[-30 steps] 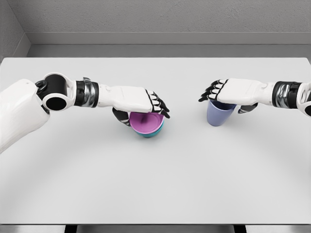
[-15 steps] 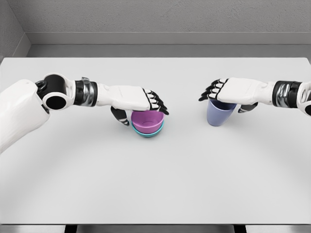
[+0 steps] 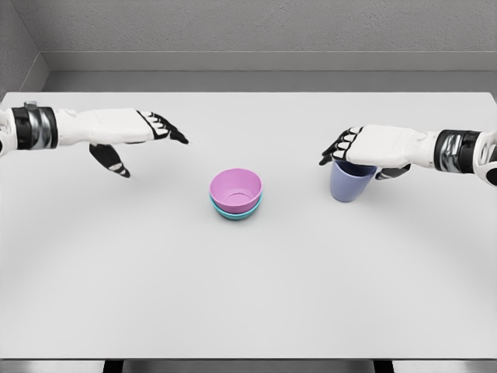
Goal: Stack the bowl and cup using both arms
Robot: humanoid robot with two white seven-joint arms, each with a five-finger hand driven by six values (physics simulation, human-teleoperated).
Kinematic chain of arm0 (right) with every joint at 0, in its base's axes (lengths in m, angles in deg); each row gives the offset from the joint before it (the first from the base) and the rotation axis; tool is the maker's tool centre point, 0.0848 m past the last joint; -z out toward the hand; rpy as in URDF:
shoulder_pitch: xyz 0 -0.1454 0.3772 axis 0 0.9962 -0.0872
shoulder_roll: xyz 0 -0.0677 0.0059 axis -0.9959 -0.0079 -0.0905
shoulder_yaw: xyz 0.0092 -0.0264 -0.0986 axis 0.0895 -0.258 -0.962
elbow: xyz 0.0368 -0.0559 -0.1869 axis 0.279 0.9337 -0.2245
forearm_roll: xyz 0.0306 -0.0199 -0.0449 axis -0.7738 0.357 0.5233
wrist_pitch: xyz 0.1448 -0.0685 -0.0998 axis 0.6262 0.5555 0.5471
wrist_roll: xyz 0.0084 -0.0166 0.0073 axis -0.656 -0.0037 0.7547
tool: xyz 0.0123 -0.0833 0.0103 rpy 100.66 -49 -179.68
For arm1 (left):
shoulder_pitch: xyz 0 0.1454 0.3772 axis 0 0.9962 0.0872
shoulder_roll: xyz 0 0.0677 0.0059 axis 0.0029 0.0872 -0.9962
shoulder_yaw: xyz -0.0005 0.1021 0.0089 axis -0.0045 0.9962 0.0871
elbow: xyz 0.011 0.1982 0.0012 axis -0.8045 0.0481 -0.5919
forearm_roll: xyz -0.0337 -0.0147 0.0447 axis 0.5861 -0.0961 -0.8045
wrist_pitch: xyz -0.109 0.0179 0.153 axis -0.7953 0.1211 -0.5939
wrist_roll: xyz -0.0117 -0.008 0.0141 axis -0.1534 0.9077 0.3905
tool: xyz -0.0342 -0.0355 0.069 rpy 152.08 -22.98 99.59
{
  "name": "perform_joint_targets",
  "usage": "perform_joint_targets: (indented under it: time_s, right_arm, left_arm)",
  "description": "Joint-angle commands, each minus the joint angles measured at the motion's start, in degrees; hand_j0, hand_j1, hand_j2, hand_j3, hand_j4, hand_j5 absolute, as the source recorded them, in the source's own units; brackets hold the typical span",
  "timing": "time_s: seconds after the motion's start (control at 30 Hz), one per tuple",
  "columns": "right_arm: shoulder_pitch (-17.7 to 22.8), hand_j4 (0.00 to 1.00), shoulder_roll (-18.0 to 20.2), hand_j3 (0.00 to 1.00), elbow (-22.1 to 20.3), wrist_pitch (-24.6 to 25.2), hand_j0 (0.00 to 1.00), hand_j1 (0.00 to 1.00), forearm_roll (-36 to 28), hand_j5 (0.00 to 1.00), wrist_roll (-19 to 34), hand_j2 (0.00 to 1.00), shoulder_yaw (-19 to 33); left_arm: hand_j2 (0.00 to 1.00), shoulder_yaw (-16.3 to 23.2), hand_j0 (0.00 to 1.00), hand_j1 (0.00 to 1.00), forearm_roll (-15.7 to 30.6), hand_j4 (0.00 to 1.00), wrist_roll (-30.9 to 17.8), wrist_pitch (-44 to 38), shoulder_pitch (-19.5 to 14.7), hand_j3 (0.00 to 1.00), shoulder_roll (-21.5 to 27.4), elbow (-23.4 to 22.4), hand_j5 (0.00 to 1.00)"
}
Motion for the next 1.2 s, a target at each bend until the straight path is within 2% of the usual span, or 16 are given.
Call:
perform_joint_targets:
  time_s: [0.0,0.1,0.47,0.5,0.6,0.83,0.9,1.17]
  right_arm:
    - [0.0,0.84,0.0,0.84,0.0,0.1,0.84,0.84,-0.2,0.84,0.0,0.84,0.0]
    - [0.0,0.77,0.0,0.77,0.0,0.1,0.77,0.77,-0.2,0.77,0.0,0.77,0.0]
    - [0.0,0.76,-0.1,0.76,0.0,0.1,0.76,0.76,-0.2,0.76,0.0,0.76,0.1]
    - [0.0,0.7,0.0,0.7,0.0,0.1,0.7,0.7,-0.2,0.7,0.0,0.7,0.1]
    - [0.0,0.59,-0.1,0.59,0.0,0.1,0.59,0.59,-0.2,0.59,0.0,0.59,0.2]
    - [0.0,0.58,-0.4,0.58,0.0,0.1,0.58,0.58,-0.3,0.58,0.0,0.58,0.4]
    - [0.0,0.52,-0.5,0.52,0.0,0.1,0.52,0.52,-0.3,0.52,0.0,0.52,0.5]
    - [0.0,0.45,-0.6,0.45,0.0,0.1,0.45,0.45,-1.0,0.45,0.0,0.45,1.7]
  left_arm:
    - [1.0,-0.3,1.0,1.0,0.5,1.0,0.0,-0.1,0.0,1.0,0.3,-1.4,1.0]
    - [1.0,-0.2,1.0,1.0,0.4,1.0,0.0,-0.1,0.1,1.0,0.1,-1.2,1.0]
    - [1.0,-0.2,1.0,1.0,0.3,1.0,-0.2,-0.1,0.4,1.0,-0.1,-1.0,1.0]
    - [1.0,-0.2,1.0,1.0,0.3,1.0,-0.2,-0.1,0.4,1.0,-0.1,-1.0,1.0]
    - [1.0,-0.2,1.0,1.0,0.3,1.0,-0.2,-0.1,0.4,1.0,-0.1,-1.0,1.0]
    - [1.0,-0.3,1.0,1.0,0.3,1.0,-0.2,-0.1,0.4,1.0,0.0,-1.1,1.0]
    - [1.0,-0.3,1.0,1.0,0.3,1.0,-0.2,-0.1,0.4,1.0,0.0,-1.0,1.0]
    - [1.0,-0.3,1.0,1.0,0.3,1.0,-0.2,-0.1,0.4,1.0,0.0,-1.0,1.0]
